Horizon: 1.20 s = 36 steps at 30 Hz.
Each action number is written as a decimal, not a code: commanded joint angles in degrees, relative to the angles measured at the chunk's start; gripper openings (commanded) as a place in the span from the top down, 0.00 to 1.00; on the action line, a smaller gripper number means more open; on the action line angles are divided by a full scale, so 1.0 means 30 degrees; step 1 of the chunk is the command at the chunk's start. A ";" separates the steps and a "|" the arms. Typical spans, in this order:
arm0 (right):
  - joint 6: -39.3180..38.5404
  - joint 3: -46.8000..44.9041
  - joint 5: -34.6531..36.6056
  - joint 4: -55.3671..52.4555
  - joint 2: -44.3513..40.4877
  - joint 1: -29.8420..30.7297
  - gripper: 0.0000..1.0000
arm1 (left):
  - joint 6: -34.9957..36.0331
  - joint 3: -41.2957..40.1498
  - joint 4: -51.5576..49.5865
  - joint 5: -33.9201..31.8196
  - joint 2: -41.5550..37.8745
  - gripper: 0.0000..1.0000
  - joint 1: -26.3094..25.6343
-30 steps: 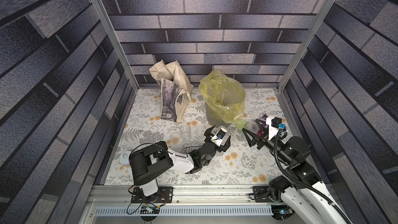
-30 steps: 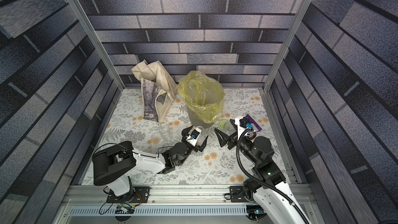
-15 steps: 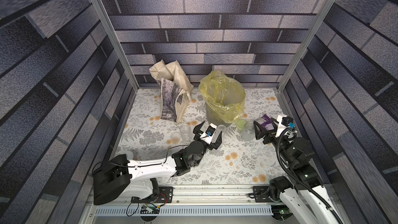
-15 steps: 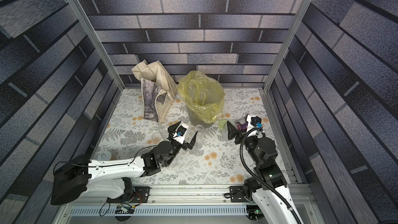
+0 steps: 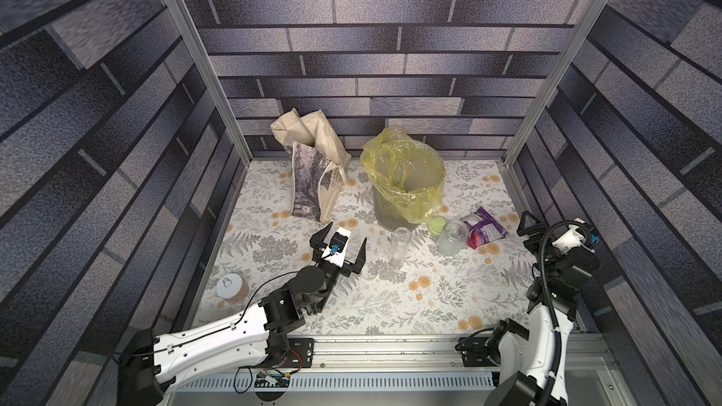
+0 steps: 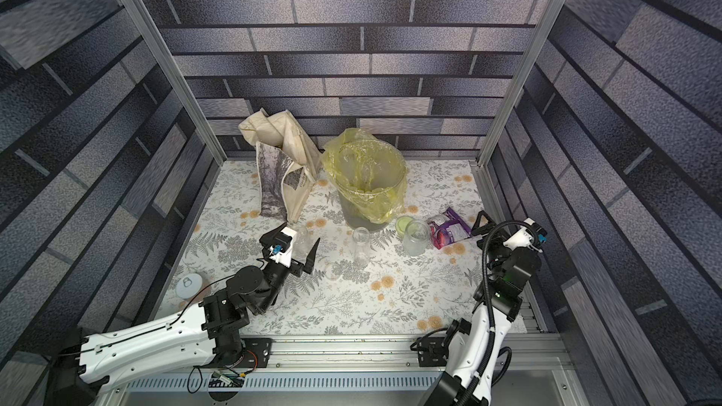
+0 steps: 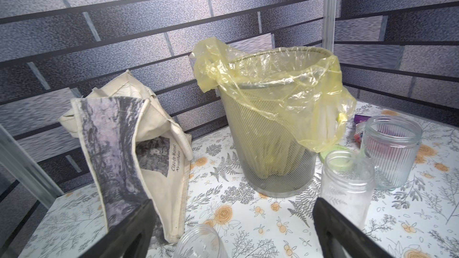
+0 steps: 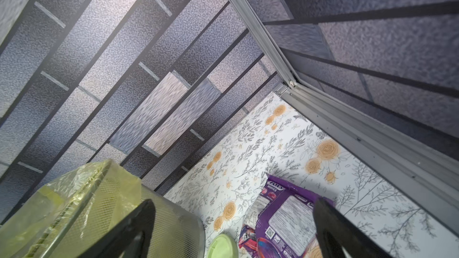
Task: Empty moldy mung beans from jars
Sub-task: Reset both arms
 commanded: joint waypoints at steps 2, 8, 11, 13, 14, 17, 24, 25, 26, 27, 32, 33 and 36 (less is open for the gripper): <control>-0.0234 -0.0238 -0.0628 0.1118 -0.1968 -0.0028 0.00 | -0.0162 -0.0340 -0.2124 -0.0444 -0.1492 0.00 0.0913; -0.2499 0.0018 0.0393 -0.0608 -0.1123 0.1537 0.00 | 0.0281 0.0020 -0.2290 -0.0112 -0.0890 0.00 0.3359; -0.4968 0.0496 0.3600 -0.3022 -0.1335 0.3586 0.00 | 0.0030 -0.0170 -0.1682 0.0426 -0.0295 0.00 0.5835; -0.5943 0.0380 0.5951 -0.3698 -0.2233 0.4519 0.00 | -0.0695 -0.0668 -0.0907 0.1489 0.0128 0.00 0.8016; -0.6156 0.0152 0.6828 -0.3842 -0.2728 0.4752 0.00 | -0.1330 -0.0911 -0.0643 0.2227 0.0396 0.00 0.9324; -0.6485 -0.0353 0.8054 -0.4061 -0.3118 0.5178 0.00 | -0.2590 -0.1652 0.0643 0.3783 0.1467 0.00 1.2393; -0.8915 -0.1695 1.2325 -0.0874 -0.0973 0.9398 0.00 | -0.2353 -0.2632 0.4106 0.4625 0.4696 0.00 1.4947; -0.9106 -0.2254 1.2673 0.0287 -0.0402 0.9786 0.00 | -0.2479 -0.2772 0.4695 0.4738 0.5323 0.00 1.5269; -0.9095 -0.2763 1.2815 0.1176 -0.0111 0.9934 0.00 | -0.2548 -0.2878 0.5169 0.4937 0.5807 0.00 1.5527; -0.9003 -0.3539 1.2851 0.2364 0.0108 0.9973 0.00 | -0.2576 -0.3003 0.5807 0.5249 0.6305 0.00 1.5819; -0.9286 -0.5187 1.2993 0.7889 0.3760 1.0053 0.00 | -0.2635 -0.2604 0.7599 0.6180 0.9204 0.00 1.6717; -0.9486 -0.5426 1.3007 0.9041 0.4925 1.0214 0.00 | -0.2581 -0.2601 0.8213 0.6241 1.0029 0.00 1.6759; -0.9580 -0.5418 1.3207 1.1224 0.7046 1.0408 0.00 | -0.2363 -0.2619 0.9723 0.5921 1.1669 0.00 1.6729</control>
